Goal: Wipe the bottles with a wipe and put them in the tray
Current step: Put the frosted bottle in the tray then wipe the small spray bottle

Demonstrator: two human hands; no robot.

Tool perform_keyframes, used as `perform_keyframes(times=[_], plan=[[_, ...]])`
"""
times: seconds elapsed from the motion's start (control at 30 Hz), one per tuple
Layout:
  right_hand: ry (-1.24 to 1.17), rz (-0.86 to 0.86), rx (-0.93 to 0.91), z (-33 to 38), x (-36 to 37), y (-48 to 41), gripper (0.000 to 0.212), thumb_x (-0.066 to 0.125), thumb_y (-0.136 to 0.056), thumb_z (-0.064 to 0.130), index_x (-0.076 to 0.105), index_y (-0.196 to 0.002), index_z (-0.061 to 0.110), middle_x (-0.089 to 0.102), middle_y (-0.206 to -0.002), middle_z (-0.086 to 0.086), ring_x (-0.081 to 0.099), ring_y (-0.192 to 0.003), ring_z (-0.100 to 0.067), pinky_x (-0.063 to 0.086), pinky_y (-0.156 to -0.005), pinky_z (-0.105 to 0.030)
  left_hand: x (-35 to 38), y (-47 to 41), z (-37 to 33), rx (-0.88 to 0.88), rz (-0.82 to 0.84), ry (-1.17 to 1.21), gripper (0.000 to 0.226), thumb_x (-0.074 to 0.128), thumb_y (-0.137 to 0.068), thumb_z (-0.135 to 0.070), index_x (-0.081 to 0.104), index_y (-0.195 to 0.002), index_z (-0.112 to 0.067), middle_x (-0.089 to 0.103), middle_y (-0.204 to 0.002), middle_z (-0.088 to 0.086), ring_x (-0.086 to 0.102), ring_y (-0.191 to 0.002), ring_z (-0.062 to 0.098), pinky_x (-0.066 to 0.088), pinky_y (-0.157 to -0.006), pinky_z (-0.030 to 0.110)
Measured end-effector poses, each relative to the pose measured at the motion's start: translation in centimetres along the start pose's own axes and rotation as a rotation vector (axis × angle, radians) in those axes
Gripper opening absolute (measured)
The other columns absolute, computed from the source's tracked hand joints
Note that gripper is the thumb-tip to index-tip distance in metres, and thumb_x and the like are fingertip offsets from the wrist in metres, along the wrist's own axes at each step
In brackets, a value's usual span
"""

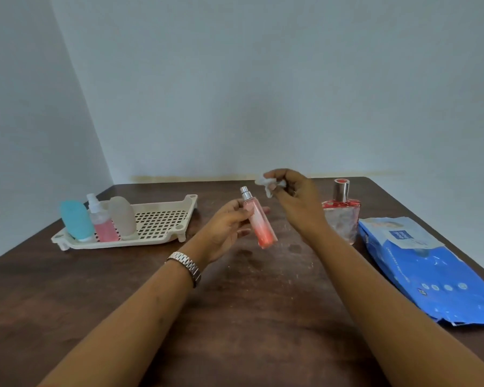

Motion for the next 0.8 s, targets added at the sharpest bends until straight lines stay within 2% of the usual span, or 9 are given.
perform_keyframes(times=[0.07, 0.13, 0.23, 0.33, 0.43, 0.5, 0.67, 0.8], plan=[[0.043, 0.034, 0.023, -0.6, 0.6, 0.7, 0.021, 0.059, -0.088, 0.010, 0.070, -0.096, 0.026, 0.069, -0.100, 0.008, 0.062, -0.094, -0.007, 0.052, -0.083, -0.027, -0.3, 0.3, 0.7, -0.049, 0.012, 0.066, 0.022, 0.043, -0.099, -0.015, 0.052, -0.118, -0.011, 0.070, -0.112, 0.004, 0.059, -0.107, 0.022, 0.037, -0.105, 0.053], [0.075, 0.047, 0.025, -0.9, 1.0, 1.3, 0.023, 0.060, -0.088, 0.006, 0.070, -0.093, 0.025, 0.067, -0.103, 0.008, 0.061, -0.095, -0.003, 0.051, -0.079, -0.018, 0.0, 0.4, 1.2, -0.082, 0.039, 0.106, 0.025, 0.039, -0.101, -0.016, 0.053, -0.121, -0.010, 0.070, -0.110, 0.005, 0.061, -0.107, 0.021, 0.045, -0.097, 0.046], [0.153, 0.049, -0.039, -1.1, 1.4, 1.8, 0.023, 0.061, -0.086, 0.003, 0.072, -0.093, 0.022, 0.065, -0.102, 0.006, 0.061, -0.093, -0.004, 0.054, -0.075, -0.020, 0.5, 0.4, 1.2, -0.078, 0.046, 0.179, 0.025, 0.036, -0.102, -0.013, 0.057, -0.115, -0.011, 0.072, -0.091, -0.002, 0.066, -0.087, 0.010, 0.050, -0.081, 0.031], [0.225, 0.051, -0.096, -1.0, 1.7, 2.0, 0.019, 0.062, -0.085, 0.002, 0.073, -0.097, 0.013, 0.065, -0.099, 0.004, 0.060, -0.087, 0.003, 0.051, -0.073, -0.012, 0.5, 0.6, 1.2, -0.048, -0.009, 0.189, 0.025, 0.035, -0.102, -0.014, 0.057, -0.113, -0.011, 0.067, -0.095, 0.001, 0.064, -0.084, 0.010, 0.051, -0.075, 0.026], [0.333, 0.045, -0.165, -0.7, 2.1, 2.4, 0.020, 0.062, -0.085, 0.001, 0.072, -0.099, 0.011, 0.061, -0.095, 0.010, 0.055, -0.084, 0.010, 0.043, -0.075, -0.003, 0.3, 0.7, 1.3, -0.012, -0.106, 0.188, 0.023, 0.036, -0.102, -0.014, 0.059, -0.107, -0.011, 0.063, -0.092, 0.003, 0.058, -0.081, 0.012, 0.051, -0.074, 0.026], [0.403, 0.054, -0.216, -0.5, 2.4, 2.9, 0.020, 0.062, -0.085, 0.003, 0.072, -0.100, 0.012, 0.060, -0.095, 0.011, 0.054, -0.084, 0.009, 0.042, -0.076, -0.003, 0.3, 0.6, 1.2, 0.017, -0.129, 0.235, 0.020, 0.040, -0.101, -0.014, 0.059, -0.106, -0.010, 0.063, -0.089, 0.002, 0.058, -0.079, 0.011, 0.050, -0.070, 0.025], [0.509, 0.157, -0.382, 0.2, 3.3, 4.0, 0.021, 0.063, -0.085, 0.005, 0.071, -0.102, 0.013, 0.067, -0.099, 0.001, 0.057, -0.091, -0.007, 0.047, -0.081, -0.018, -0.2, 0.6, 0.5, 0.049, -0.128, 0.380, 0.020, 0.040, -0.100, -0.011, 0.057, -0.110, -0.004, 0.064, -0.086, 0.005, 0.060, -0.074, 0.012, 0.051, -0.064, 0.024], [0.489, 0.017, -0.326, 0.1, 2.5, 3.3, 0.020, 0.062, -0.085, 0.002, 0.071, -0.101, 0.009, 0.065, -0.096, -0.001, 0.054, -0.086, -0.006, 0.044, -0.077, -0.014, 0.9, 1.1, 0.7, 0.019, -0.103, 0.311, 0.021, 0.039, -0.101, -0.014, 0.060, -0.101, -0.011, 0.062, -0.086, 0.003, 0.056, -0.077, 0.012, 0.047, -0.068, 0.024]])
Point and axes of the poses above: each hand's wrist, its own y-axis away from the middle knuckle, its own x-axis out of the palm, z = x × y, the point moved 1 cm from there along -y, towards the middle knuckle
